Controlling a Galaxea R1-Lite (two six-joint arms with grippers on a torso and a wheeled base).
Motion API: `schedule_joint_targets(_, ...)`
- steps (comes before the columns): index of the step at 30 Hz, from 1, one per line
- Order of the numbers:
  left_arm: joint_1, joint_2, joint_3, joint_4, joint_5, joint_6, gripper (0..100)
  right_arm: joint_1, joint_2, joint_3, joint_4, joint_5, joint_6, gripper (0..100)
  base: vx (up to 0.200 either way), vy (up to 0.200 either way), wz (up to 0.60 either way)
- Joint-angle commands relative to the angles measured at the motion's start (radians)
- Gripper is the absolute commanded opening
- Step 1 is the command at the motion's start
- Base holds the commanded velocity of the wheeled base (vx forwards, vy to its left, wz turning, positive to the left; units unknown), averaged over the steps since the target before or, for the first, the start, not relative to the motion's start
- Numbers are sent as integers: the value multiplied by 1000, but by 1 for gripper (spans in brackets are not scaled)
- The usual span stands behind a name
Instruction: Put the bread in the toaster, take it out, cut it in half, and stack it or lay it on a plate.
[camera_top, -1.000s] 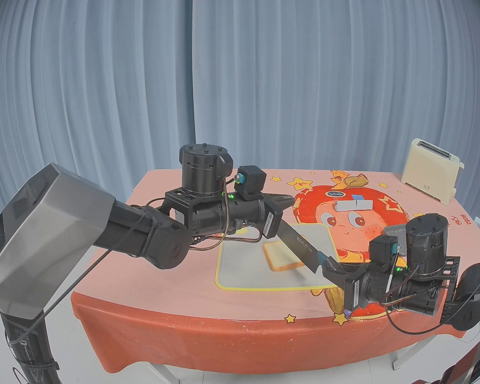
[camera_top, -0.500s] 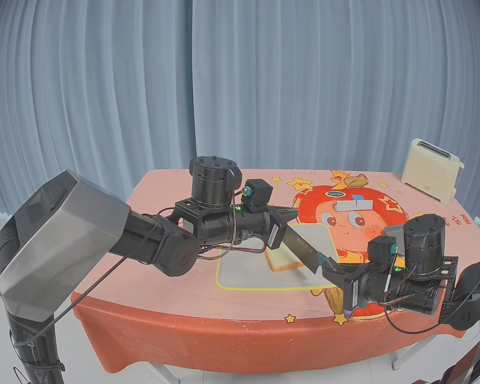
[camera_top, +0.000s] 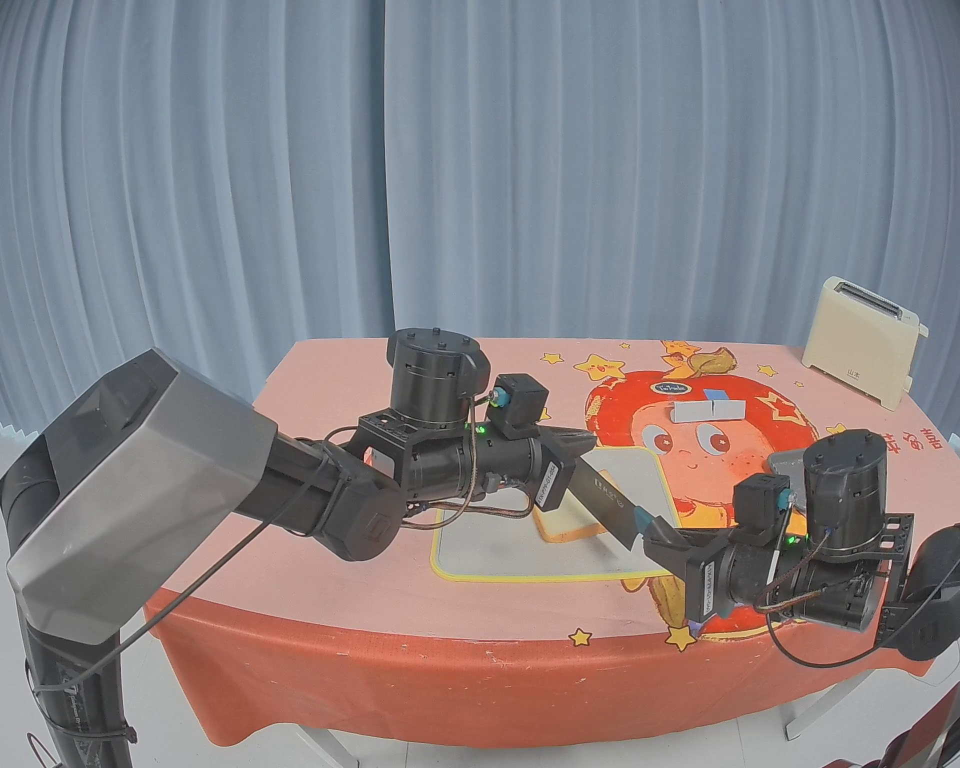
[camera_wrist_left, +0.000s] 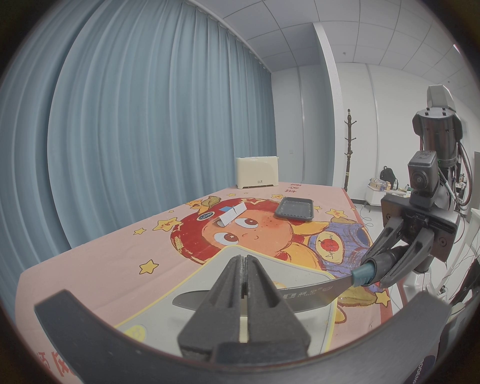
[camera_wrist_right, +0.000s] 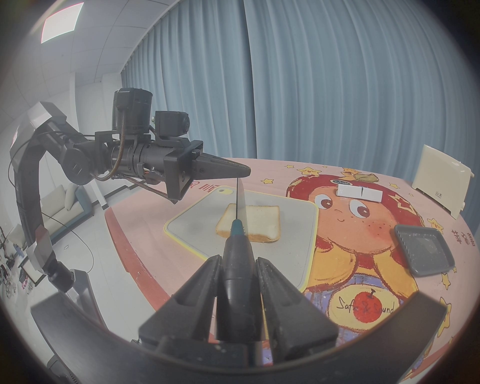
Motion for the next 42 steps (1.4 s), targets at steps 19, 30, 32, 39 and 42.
schedule_joint_targets(19,1,41,-6,-43,1,-2,0,0,15,1,0,2,1,0,0,0,0)
schedule_joint_targets(30,1,61,-3,-65,7,-28,0,8,15,0,1,-3,26,0,0,0,0)
schedule_joint_targets(32,1,63,0,-73,7,-28,0,10,15,0,1,-3,29,0,0,0,0)
schedule_joint_targets(39,3,80,3,-83,7,-29,0,8,17,0,3,-3,29,0,0,0,0)
schedule_joint_targets(42,3,83,5,-85,7,-29,0,8,23,0,1,-3,31,0,0,0,0)
